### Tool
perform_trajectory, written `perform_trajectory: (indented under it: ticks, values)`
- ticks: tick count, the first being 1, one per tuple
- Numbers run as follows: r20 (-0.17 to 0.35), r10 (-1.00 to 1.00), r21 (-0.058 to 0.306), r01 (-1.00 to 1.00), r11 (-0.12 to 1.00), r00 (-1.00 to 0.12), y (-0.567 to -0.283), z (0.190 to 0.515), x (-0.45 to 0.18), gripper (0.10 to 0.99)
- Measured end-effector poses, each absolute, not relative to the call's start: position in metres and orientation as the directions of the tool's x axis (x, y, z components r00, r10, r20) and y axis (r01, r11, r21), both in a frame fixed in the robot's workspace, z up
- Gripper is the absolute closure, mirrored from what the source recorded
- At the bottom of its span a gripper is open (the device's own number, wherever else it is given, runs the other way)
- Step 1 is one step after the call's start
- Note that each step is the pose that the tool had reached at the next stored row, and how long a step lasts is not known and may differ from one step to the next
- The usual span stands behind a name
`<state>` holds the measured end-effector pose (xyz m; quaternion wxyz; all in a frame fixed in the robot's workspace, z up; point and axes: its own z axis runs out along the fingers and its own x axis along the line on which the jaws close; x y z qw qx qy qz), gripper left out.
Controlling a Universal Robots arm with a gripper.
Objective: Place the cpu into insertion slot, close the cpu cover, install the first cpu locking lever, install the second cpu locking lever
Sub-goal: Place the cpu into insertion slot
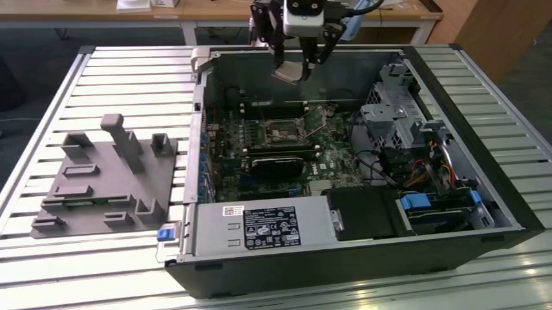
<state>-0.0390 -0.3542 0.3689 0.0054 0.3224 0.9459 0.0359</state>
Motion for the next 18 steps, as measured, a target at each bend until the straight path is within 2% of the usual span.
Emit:
perform_trajectory:
  ticks: [18]
  values:
    - [0.011, 0.814, 0.069, 0.812, 0.579, -0.581, -0.3541, 0.3663, -0.0390, 0.545]
